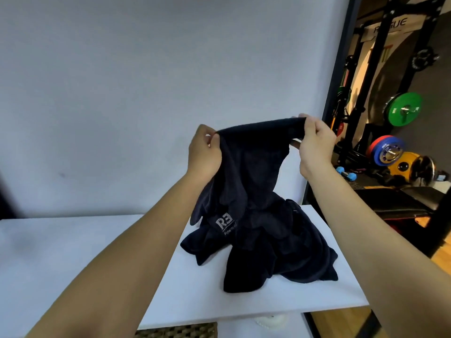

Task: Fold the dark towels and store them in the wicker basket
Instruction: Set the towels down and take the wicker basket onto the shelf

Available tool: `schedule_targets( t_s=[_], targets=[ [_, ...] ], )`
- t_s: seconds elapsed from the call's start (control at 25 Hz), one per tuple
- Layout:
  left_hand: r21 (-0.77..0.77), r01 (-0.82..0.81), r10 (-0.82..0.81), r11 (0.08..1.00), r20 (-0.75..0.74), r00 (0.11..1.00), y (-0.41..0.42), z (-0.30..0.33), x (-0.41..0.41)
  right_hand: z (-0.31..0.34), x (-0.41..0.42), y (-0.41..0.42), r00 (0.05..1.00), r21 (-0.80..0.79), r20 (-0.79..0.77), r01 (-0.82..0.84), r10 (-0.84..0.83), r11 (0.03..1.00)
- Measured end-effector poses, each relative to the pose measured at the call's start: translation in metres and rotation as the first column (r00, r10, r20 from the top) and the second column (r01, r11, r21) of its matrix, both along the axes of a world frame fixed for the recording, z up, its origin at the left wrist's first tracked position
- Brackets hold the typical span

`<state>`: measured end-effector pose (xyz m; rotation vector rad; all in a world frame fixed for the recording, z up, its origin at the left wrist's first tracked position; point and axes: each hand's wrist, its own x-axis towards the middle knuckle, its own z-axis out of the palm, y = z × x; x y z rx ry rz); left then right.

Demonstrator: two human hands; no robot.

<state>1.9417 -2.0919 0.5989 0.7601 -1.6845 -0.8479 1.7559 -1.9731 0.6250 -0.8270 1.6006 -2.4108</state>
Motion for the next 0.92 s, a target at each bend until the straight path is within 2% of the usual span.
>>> schedule_targets(
  t_s=[0.04,0.08,0.12,0.16,0.2,0.24,0.28,0.32,0.44,0.52,0.64,0.76,0.84,0.92],
  targets=[
    [-0.040,-0.016,0.013,0.999,-0.081,0.997,0.000,0.007,-0.002,-0.001,-0.001,0.000,0.999,0.017,-0.046,0.016,-0.015,1.000],
    [-0.053,0.039,-0.043,0.998,-0.083,0.996,0.001,0.009,-0.004,-0.005,-0.002,-0.001,0.996,0.091,-0.084,0.026,-0.019,0.996],
    [-0.049,0.135,-0.133,0.990,0.033,0.991,0.000,0.002,-0.006,-0.016,-0.004,-0.002,0.992,0.216,-0.125,0.037,-0.010,0.976],
    [-0.009,0.248,-0.237,0.969,0.268,0.934,0.001,-0.013,-0.005,-0.032,-0.005,-0.002,0.984,0.375,-0.179,0.045,0.025,0.926],
    [0.079,0.351,-0.337,0.933,0.535,0.775,0.002,-0.036,-0.002,-0.053,-0.008,-0.002,0.969,0.531,-0.232,0.049,0.090,0.846],
    [0.179,0.405,-0.403,0.897,0.711,0.576,0.002,-0.057,0.002,-0.072,-0.009,0.000,0.948,0.655,-0.271,0.055,0.166,0.754],
    [0.250,0.406,-0.434,0.879,0.773,0.464,-0.004,-0.081,0.008,-0.092,-0.005,0.001,0.927,0.746,-0.288,0.059,0.241,0.663],
    [0.298,0.409,-0.477,0.862,0.748,0.461,-0.005,-0.104,0.018,-0.111,0.002,0.005,0.906,0.801,-0.297,0.066,0.300,0.595],
    [0.262,0.412,-0.486,0.873,0.552,0.678,-0.004,-0.132,0.048,-0.136,0.027,0.022,0.808,0.779,-0.501,0.266,0.309,0.568],
    [0.214,0.337,-0.397,0.917,0.561,0.726,-0.003,-0.144,0.084,-0.151,0.063,0.025,0.712,0.695,-0.639,0.371,0.292,0.617],
    [0.068,0.278,-0.259,0.958,0.620,0.740,0.014,-0.169,0.144,-0.191,0.130,0.040,0.547,0.536,-0.785,0.362,0.293,0.762],
    [-0.167,0.204,-0.056,0.965,0.628,0.776,0.031,-0.205,0.206,-0.254,0.187,0.064,0.361,0.444,-0.875,0.332,0.323,0.832],
    [-0.445,0.149,0.123,0.883,0.526,0.842,0.042,-0.227,0.245,-0.302,0.216,0.085,0.251,0.421,-0.899,0.274,0.358,0.865],
    [-0.622,0.072,0.239,0.779,0.401,0.884,0.052,-0.240,0.276,-0.340,0.237,0.106,0.153,0.387,-0.920,0.193,0.362,0.902]
  ],
)
